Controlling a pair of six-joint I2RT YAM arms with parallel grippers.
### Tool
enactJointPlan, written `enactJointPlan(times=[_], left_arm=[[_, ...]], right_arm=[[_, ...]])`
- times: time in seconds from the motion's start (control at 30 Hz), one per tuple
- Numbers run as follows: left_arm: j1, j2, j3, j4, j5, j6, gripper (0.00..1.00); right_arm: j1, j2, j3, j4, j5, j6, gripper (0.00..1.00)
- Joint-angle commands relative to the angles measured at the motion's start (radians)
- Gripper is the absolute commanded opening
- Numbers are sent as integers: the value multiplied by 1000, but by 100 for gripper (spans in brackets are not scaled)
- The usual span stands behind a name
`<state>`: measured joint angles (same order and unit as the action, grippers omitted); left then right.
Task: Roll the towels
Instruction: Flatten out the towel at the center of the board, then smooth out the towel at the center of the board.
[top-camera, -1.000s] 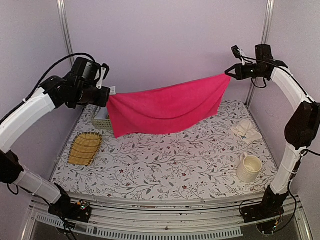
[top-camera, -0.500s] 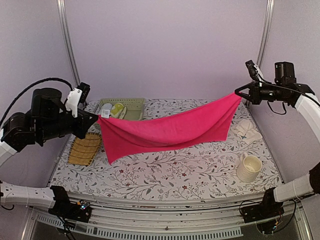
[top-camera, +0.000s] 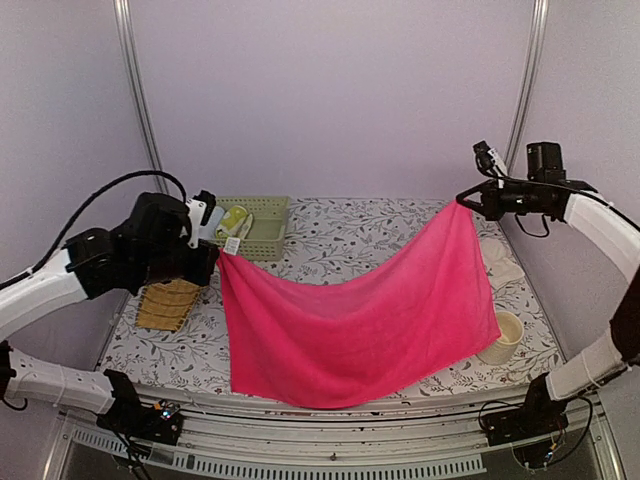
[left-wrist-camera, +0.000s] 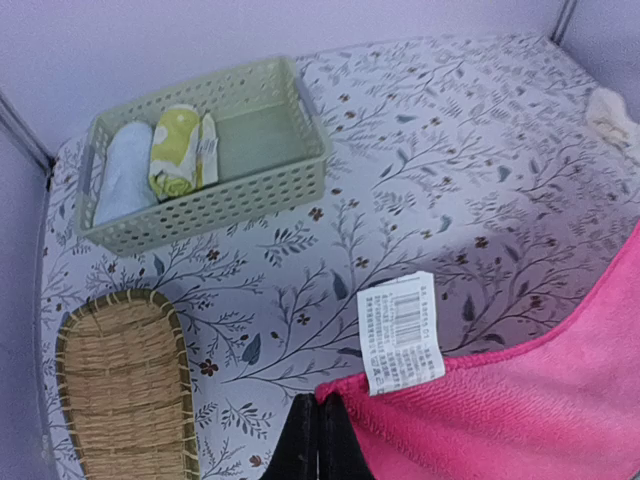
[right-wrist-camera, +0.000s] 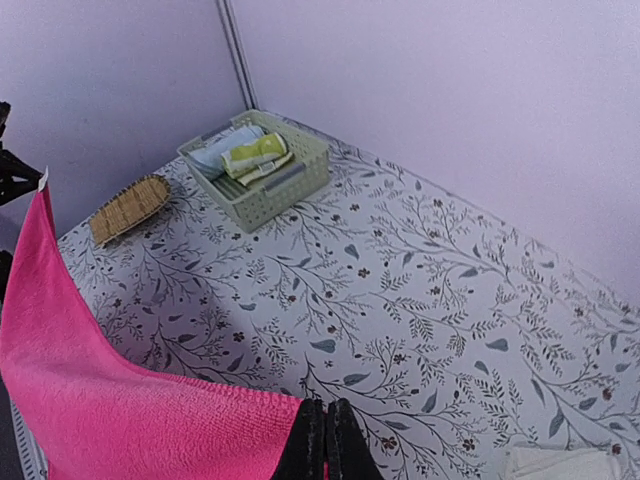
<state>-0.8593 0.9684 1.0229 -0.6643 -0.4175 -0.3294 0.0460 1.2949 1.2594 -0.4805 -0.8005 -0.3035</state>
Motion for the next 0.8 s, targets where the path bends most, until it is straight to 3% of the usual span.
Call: enactJointPlan(times=[0.0,0.07,0.17,0.27,0.37,0.47,0.77], left_arm=[[196,225,-100,147,52,-38,0],[272,339,-97,219,69,-23,0],[343,507,-35,267,60,11,0],[381,647,75,183,34,6,24],[381,634,96,162,26,-1,42],[380,561,69,164,70,-20,48],[361,391,10,-119,287,-93,47]], right_arm=[[15,324,25,102,147,34,2],[18,488,111,139,212,48,4],[19,733,348,70,261,77,17],[19,843,515,-1,267,97,28],[19,785,474,26,256,99,32],[20,690,376,32,227,77,34],[36,435,114,-121,180,-117,33]])
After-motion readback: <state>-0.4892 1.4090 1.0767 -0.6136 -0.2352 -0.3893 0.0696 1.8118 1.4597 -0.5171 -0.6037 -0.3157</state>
